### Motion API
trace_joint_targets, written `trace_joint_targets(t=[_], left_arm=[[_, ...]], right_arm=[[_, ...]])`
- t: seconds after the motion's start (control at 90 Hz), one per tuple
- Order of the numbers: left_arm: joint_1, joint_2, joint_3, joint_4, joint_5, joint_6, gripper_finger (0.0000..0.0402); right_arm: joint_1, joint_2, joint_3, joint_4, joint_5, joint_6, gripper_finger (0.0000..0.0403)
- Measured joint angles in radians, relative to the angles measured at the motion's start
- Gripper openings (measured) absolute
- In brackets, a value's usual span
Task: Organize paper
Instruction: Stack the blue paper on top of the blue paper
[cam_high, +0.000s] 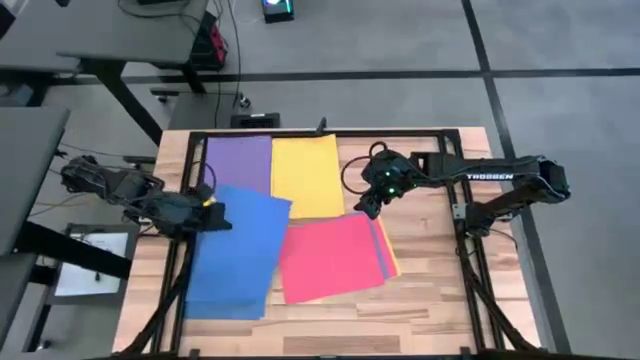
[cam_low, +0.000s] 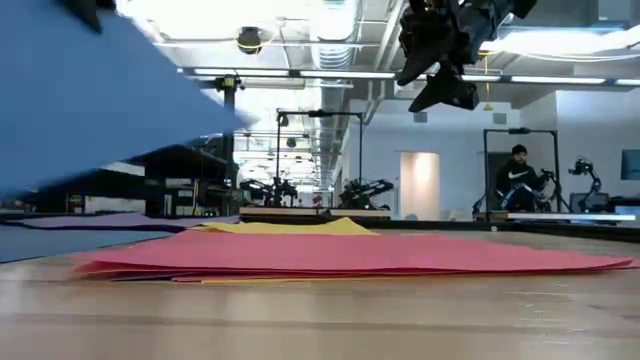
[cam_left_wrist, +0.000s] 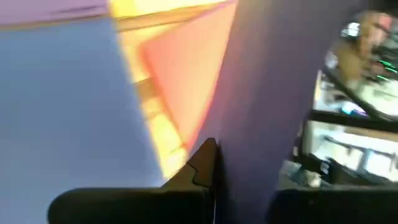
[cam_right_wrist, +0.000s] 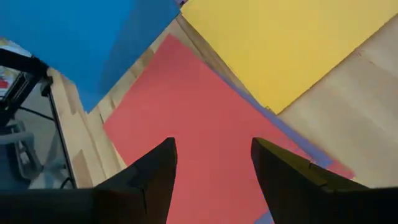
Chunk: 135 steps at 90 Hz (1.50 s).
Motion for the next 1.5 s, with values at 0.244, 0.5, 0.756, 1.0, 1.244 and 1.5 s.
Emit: trace_joint_targets(t=[0.244, 0.5, 0.756, 1.0, 1.244, 1.5], left_arm=[[-0.114, 0.038, -0.132, -0.071, 0.124, -0.203, 0.0], [-0.189, 0.043, -0.168, -0.18, 0.212, -0.261, 0.0], [-0.191, 0.053, -0.168, -0.144, 0.212, -0.082, 0.0], [-0.191, 0.056, -0.168, -0.184, 0.216, -0.011, 0.0], [-0.191, 0.057, -0.168, -0.192, 0.242, 0.07, 0.0002], [-0.191, 0.056, -0.168, -0.197, 0.245, 0.083, 0.0051]], right_arm=[[0.0, 0.0, 0.0, 0.002, 0.029, 0.008, 0.0196], [0.0, 0.0, 0.0, 0.005, 0.031, 0.005, 0.0196], [0.0, 0.0, 0.0, 0.017, 0.034, -0.002, 0.0196], [0.001, 0.0, 0.0, 0.027, 0.034, -0.001, 0.0196], [0.025, 0.0, 0.0, 0.026, 0.034, 0.005, 0.0196], [0.058, 0.0, 0.0, 0.027, 0.033, 0.006, 0.0196]])
